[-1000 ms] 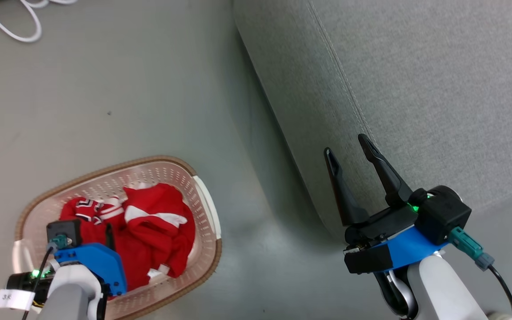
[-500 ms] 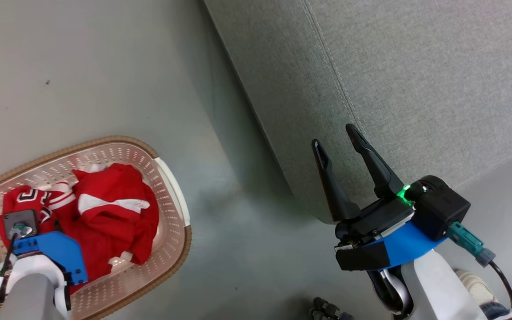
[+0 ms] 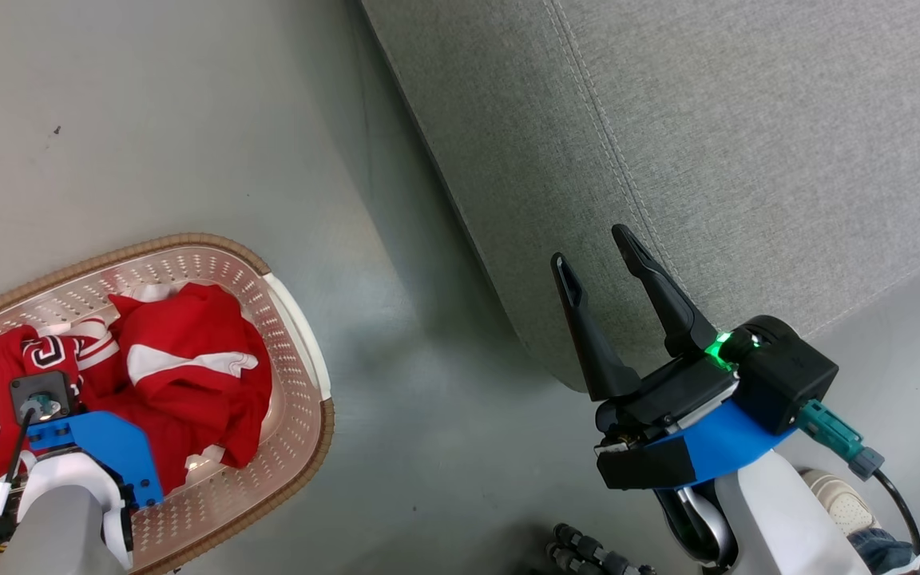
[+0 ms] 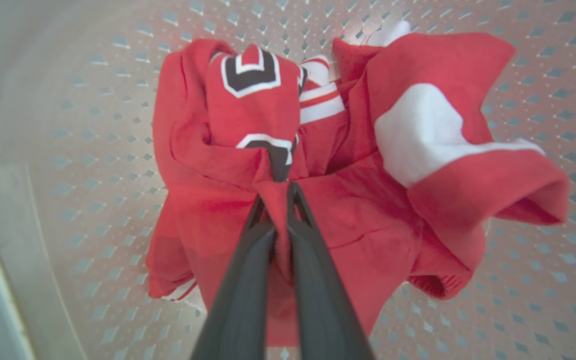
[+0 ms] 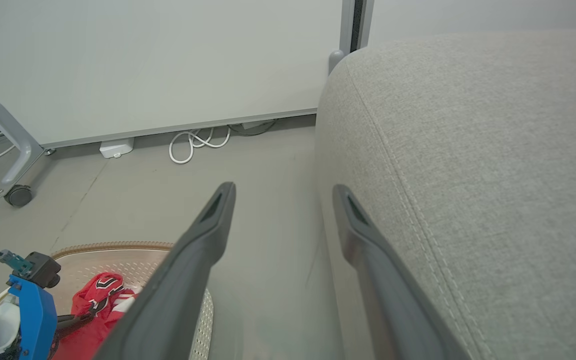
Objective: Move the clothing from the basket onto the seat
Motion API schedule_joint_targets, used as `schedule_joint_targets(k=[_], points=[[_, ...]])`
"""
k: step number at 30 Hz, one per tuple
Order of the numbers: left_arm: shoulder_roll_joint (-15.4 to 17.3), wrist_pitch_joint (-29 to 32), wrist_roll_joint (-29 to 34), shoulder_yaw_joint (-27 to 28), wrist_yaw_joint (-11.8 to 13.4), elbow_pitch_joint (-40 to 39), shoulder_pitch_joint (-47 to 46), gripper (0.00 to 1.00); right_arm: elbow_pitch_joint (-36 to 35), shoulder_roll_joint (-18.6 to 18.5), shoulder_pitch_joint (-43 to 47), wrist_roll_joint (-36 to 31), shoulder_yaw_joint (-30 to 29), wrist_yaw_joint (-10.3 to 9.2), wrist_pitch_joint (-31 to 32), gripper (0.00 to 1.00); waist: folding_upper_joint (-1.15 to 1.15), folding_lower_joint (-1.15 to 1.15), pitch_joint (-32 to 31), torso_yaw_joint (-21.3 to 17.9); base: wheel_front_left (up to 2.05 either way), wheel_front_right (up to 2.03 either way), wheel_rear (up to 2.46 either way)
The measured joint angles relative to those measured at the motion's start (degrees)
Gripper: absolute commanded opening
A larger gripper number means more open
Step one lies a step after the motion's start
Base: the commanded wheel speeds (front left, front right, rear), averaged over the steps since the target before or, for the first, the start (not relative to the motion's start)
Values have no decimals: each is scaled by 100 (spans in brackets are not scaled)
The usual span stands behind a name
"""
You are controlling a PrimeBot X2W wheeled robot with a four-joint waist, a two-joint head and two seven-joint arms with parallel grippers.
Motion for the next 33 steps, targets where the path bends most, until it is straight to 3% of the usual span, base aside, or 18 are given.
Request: schedule_joint_targets(k=[19,33], points=[[-243,-8,-147,-212,-157,-112,-93,0,87,1,-109,-77,-122,0,0,100,0,-1,-212,277,0,0,0],[-778,-212,-247,-512,-453,-85,-3,0,422,4,-12,-421,-356,0,0,100,0,-1,-1190,807,0,0,0]])
